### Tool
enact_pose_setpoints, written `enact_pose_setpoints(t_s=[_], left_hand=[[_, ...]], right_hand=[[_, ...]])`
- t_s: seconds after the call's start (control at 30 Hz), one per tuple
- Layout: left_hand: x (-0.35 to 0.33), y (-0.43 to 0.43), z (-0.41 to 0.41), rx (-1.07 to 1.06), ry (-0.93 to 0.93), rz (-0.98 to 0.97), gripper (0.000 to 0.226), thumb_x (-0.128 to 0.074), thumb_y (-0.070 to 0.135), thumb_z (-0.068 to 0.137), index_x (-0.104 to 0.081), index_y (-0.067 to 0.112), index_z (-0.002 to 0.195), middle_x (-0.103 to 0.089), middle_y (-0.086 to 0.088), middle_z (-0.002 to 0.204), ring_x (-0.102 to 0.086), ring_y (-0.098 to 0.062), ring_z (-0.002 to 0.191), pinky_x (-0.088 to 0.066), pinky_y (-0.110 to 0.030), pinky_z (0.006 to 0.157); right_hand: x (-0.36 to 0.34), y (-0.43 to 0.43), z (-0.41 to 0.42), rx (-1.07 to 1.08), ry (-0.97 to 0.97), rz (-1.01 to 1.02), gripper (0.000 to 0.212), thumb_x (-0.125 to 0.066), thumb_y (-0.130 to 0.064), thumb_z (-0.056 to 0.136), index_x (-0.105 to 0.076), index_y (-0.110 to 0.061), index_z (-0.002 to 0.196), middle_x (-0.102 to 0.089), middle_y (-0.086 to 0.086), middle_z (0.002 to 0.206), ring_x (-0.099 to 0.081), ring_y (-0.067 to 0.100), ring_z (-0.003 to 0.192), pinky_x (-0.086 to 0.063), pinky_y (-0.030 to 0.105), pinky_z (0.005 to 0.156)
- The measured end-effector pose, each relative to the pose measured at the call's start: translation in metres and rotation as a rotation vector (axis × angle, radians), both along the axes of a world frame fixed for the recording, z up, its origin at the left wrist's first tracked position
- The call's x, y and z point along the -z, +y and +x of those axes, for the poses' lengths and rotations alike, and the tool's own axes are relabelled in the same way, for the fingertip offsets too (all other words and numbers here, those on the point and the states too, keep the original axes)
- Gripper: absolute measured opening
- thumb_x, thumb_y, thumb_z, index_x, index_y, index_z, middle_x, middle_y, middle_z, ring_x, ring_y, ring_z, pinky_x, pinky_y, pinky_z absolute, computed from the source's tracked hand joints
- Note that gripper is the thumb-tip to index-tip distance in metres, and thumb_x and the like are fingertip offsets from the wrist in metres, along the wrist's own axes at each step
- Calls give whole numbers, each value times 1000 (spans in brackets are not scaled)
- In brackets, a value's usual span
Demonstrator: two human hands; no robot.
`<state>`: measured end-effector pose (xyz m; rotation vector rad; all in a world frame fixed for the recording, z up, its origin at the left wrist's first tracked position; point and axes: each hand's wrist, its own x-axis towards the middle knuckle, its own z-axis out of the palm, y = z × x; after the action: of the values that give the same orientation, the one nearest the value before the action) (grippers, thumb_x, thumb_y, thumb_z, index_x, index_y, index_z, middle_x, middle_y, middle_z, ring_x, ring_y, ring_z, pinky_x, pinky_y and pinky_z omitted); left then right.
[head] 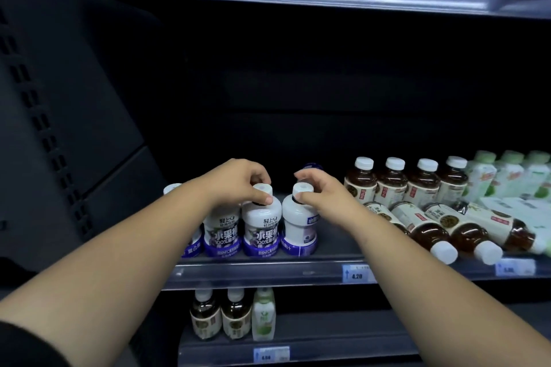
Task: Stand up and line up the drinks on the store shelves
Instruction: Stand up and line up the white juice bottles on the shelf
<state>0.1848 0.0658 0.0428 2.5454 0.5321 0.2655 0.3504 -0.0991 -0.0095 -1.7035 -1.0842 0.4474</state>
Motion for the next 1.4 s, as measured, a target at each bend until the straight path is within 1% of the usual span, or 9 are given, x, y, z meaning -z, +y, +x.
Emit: enact_pose_setpoints(t_s=[0.13, 0.23, 0.37, 0.5, 0.63, 0.77, 0.93, 1.13, 1.4], left_hand=[[9, 1, -2, -33, -20, -4, 31, -79, 59, 62, -67, 44, 87, -70, 23, 89, -66, -1, 87, -56, -37, 86], [9, 4, -2, -24, -45, -115, 25, -86, 44, 67, -72, 38, 87, -72, 20, 86, -68, -4, 87, -56, -41, 90], [8, 4, -1, -9, -56, -176, 23, -87, 35, 70, -74, 34, 89, -73, 17, 88, -69, -5, 89, -55, -38, 91], [6, 5, -1, 10, -62, -252, 26, -85, 25, 75, -74, 30, 97, -73, 15, 93, -68, -4, 92, -52, -28, 88], [6, 4, -1, 11, -56, -233, 29, -85, 24, 75, -72, 30, 101, -73, 13, 95, -68, -4, 92, -53, -27, 89], [7, 4, 2, -8, -27, -185, 26, -85, 31, 73, -72, 33, 96, -73, 17, 95, -68, -4, 93, -53, -36, 95], [8, 4, 0, -19, -15, -133, 28, -85, 42, 69, -72, 40, 93, -72, 23, 93, -67, -3, 93, -53, -42, 95], [7, 1, -1, -41, -16, -97, 31, -86, 47, 67, -71, 42, 93, -71, 24, 94, -66, -3, 94, -53, -42, 94], [0, -4, 1, -9, 38, -39, 29, -85, 35, 74, -71, 32, 99, -71, 14, 96, -67, -7, 95, -54, -32, 88]], right_hand=[[6, 4, -2, 90, -54, 3, 42, -81, -32, 79, -60, -34, 116, -65, -9, 111, -64, 10, 102, -51, 26, 86], [3, 4, 1, -36, 43, 14, 37, -75, -18, 83, -61, -35, 112, -69, -4, 112, -66, 17, 108, -51, 29, 90], [4, 4, 5, 74, 0, 28, 53, -86, -35, 72, -59, -33, 117, -65, -2, 107, -65, 14, 98, -53, 29, 84], [1, 3, 9, -67, 115, 8, 40, -74, -7, 84, -60, -25, 117, -73, -1, 107, -68, 18, 103, -53, 31, 92], [-1, 2, 12, -17, 68, 21, 47, -84, -26, 72, -62, -30, 114, -71, 2, 106, -69, 17, 98, -54, 39, 95], [-1, -1, 12, -86, 162, 4, 38, -77, -10, 81, -62, -18, 115, -75, 10, 107, -69, 30, 106, -50, 49, 104], [2, -3, 11, -48, 60, -15, 41, -88, -40, 63, -69, -34, 100, -73, -2, 107, -69, 19, 103, -55, 41, 94], [0, -7, 10, -94, 77, -7, 25, -79, -13, 82, -70, -20, 104, -74, 1, 106, -68, 11, 98, -53, 30, 91], [1, -6, 8, -104, 101, -32, 22, -74, -14, 85, -69, -24, 104, -72, -2, 104, -66, 10, 97, -52, 30, 87]])
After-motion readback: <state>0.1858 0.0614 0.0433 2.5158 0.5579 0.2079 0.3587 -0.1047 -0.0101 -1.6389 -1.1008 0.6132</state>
